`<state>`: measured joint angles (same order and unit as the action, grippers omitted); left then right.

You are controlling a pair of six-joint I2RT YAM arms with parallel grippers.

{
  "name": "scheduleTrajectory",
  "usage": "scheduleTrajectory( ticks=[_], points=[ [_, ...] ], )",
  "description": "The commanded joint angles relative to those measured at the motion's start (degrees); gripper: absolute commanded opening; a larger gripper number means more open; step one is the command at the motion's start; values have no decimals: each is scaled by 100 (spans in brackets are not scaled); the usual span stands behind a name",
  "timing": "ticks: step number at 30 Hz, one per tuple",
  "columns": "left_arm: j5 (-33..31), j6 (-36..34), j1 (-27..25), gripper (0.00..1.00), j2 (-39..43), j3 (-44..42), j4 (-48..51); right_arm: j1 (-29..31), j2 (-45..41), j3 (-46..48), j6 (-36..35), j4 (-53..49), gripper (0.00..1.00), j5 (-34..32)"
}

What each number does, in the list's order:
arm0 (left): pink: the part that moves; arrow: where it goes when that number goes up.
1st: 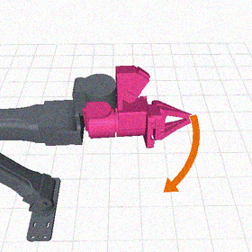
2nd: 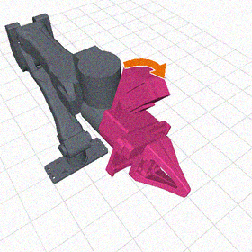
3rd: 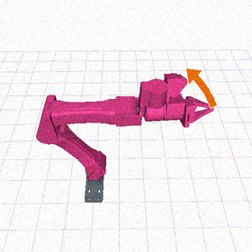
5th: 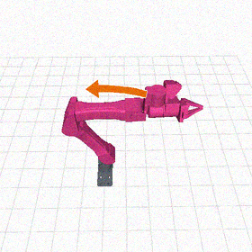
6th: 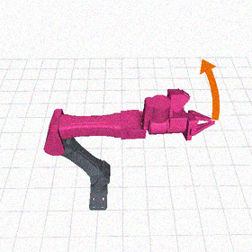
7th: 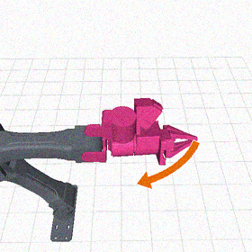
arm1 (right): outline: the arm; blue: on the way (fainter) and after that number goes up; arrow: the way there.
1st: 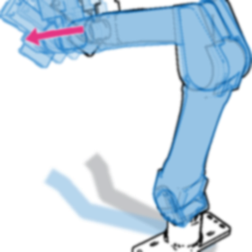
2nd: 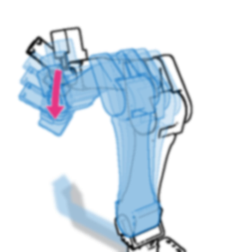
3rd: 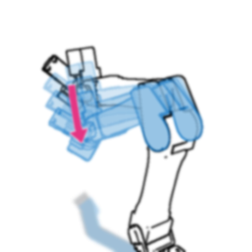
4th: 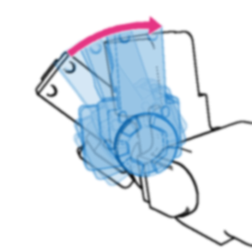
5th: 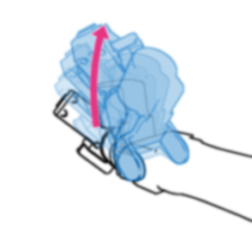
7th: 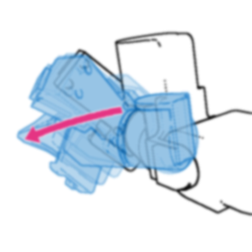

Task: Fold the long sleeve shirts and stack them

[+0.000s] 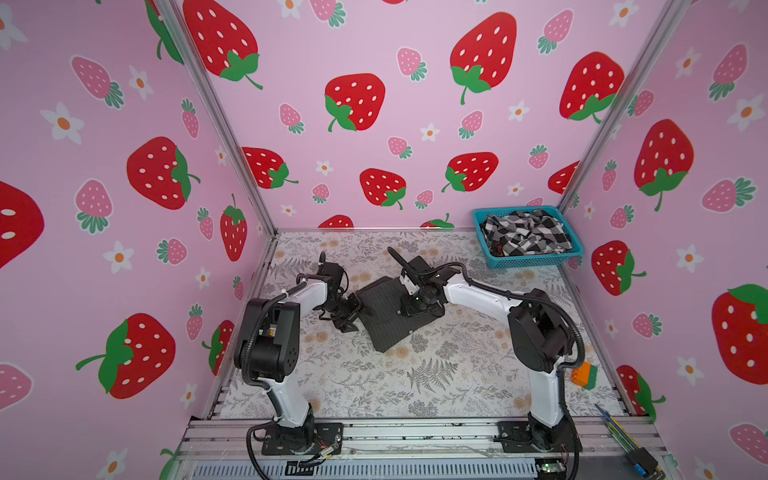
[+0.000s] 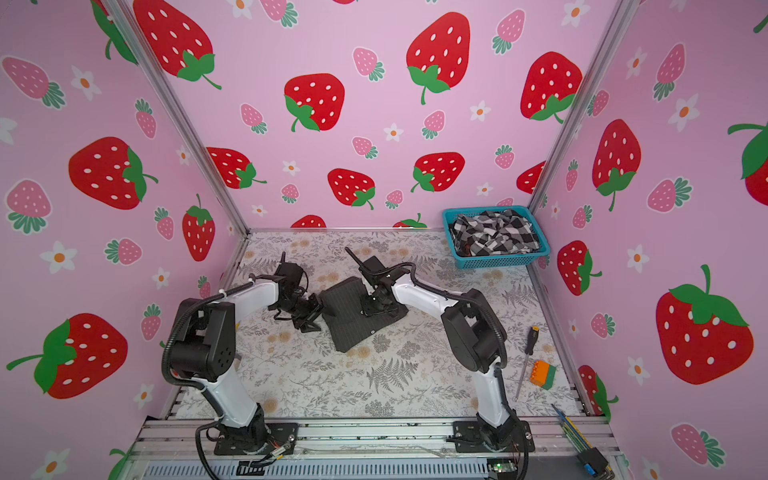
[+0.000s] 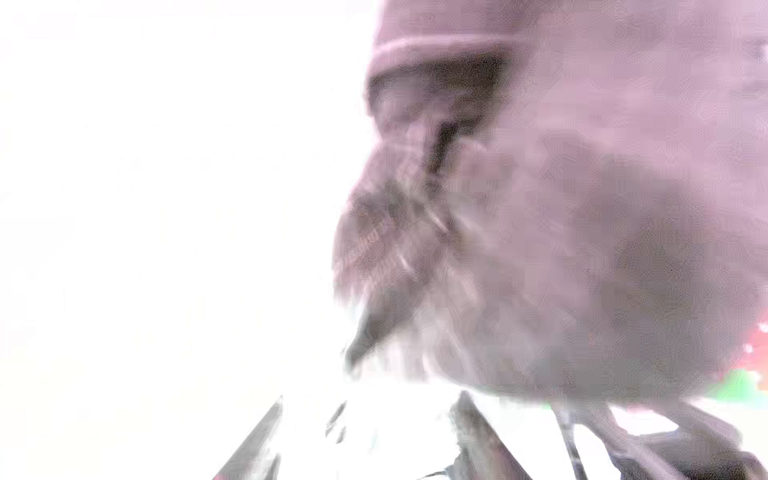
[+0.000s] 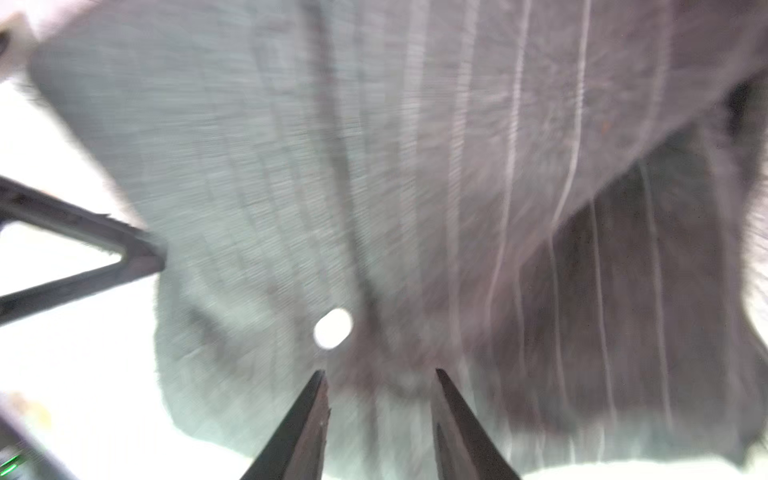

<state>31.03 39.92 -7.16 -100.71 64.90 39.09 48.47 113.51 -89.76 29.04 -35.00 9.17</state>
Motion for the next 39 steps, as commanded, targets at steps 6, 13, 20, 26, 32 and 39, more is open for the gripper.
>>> scheduleTrajectory(
  ticks=[6, 13, 20, 26, 32, 39],
  points=[
    [281, -730, 342, 92, 1055, 58, 590, -131, -188, -591, -198, -109, 45, -251],
    [1191, 305, 711, 98, 1253, -1348, -1807, -454, 463, -1007, -677, 349, 44, -160],
    [1312, 868, 669, 99, 891, -1822, -3068, -750, 1092, -1440, -898, 127, 44, -429],
    [1078, 899, 468, 98, 664, -2075, -3469, -769, 1363, -1450, -892, 1, 44, -447],
    [985, 1222, 457, 85, 160, -2206, -4056, -770, 1549, -1255, -759, -17, 42, -370],
    [890, 1231, 452, 73, -519, -1884, -4233, -769, 1534, -898, -630, 171, 42, -219]
  ],
)
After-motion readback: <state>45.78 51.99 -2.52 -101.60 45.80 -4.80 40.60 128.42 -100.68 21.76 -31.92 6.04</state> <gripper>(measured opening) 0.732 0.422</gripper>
